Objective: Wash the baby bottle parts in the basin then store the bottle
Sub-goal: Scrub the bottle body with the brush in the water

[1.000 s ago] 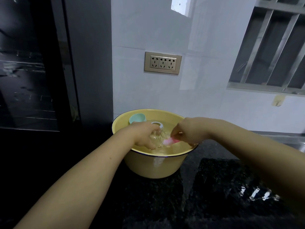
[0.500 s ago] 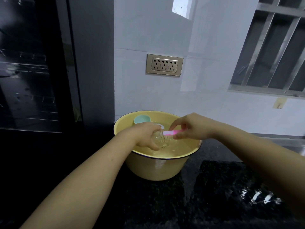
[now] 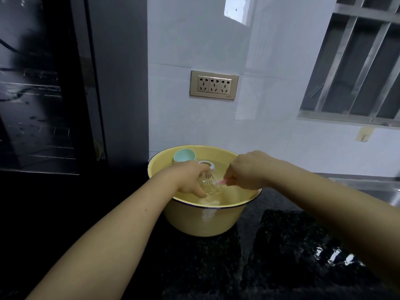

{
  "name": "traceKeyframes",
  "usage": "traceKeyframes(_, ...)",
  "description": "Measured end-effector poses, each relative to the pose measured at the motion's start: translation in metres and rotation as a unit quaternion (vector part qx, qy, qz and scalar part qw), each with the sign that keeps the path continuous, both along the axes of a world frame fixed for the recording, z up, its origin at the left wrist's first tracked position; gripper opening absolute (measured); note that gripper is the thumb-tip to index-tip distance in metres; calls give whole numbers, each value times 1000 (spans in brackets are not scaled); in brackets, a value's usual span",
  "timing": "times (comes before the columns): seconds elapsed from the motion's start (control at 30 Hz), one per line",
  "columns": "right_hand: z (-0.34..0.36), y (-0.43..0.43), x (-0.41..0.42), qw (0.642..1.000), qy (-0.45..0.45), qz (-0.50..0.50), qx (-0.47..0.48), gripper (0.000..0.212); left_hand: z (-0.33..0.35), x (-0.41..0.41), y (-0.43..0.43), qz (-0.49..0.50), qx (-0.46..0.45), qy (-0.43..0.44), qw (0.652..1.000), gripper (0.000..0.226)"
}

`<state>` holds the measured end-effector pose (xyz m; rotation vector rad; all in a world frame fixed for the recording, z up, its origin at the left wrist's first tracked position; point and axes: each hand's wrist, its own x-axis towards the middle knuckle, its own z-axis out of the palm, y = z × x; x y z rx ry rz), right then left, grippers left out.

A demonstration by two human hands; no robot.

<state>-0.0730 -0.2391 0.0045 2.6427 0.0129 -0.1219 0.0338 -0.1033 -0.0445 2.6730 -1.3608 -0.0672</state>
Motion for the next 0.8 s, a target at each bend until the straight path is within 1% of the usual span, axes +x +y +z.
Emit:
traceKeyframes(0.1, 1, 0, -2, 996, 44, -11, 83, 57, 1, -2, 0, -4, 1, -17, 1000, 59)
traceKeyframes(0.17, 1, -3, -5, 986, 50, -20, 157, 53, 1, -3, 1, -9, -3, -34, 999, 62)
traceKeyframes(0.27, 1, -8, -5, 966, 29, -37, 254, 43, 2, -3, 1, -16, -25, -51, 998, 69)
traceKeyframes(0.4, 0, -12, -8, 946, -21, -37, 322, 40, 3, -3, 1, -14, -34, -39, 999, 71)
traceKeyframes(0.47, -1, -13, -10, 940, -34, -32, 338, 40, 3, -4, 2, -13, -42, -30, 999, 70)
traceKeyframes(0.57, -4, -18, -9, 925, -70, -49, 371, 30, 3, -3, 2, -13, -51, -19, 998, 64)
traceKeyframes(0.63, -5, -19, -7, 917, -86, -59, 386, 34, 4, -3, 2, -15, -53, -16, 998, 59)
traceKeyframes(0.7, -7, -16, -4, 931, -97, -55, 349, 39, 4, -4, 2, -12, -54, -14, 998, 62)
traceKeyframes(0.8, -9, -10, -2, 961, -96, -58, 253, 49, 3, -2, 3, -11, -60, -11, 998, 66)
